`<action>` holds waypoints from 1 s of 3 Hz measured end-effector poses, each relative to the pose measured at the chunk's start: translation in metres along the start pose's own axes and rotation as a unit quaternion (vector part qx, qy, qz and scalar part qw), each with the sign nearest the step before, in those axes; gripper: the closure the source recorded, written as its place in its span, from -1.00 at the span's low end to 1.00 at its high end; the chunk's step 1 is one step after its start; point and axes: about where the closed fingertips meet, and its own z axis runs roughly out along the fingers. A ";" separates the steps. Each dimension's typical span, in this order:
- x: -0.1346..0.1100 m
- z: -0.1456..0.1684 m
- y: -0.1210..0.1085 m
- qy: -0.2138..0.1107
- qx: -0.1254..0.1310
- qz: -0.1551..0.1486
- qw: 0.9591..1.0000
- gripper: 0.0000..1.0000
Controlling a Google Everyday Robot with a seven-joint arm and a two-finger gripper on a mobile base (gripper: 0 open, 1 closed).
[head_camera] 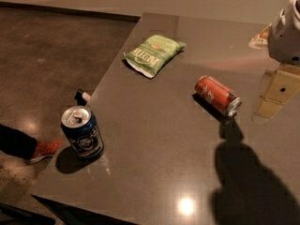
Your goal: Place coke can upright
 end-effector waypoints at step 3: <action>-0.032 0.040 -0.047 -0.007 -0.037 0.093 0.995 -1.00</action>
Offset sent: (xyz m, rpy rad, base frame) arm 0.0553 0.0245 -0.0198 0.0963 0.1201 -0.1086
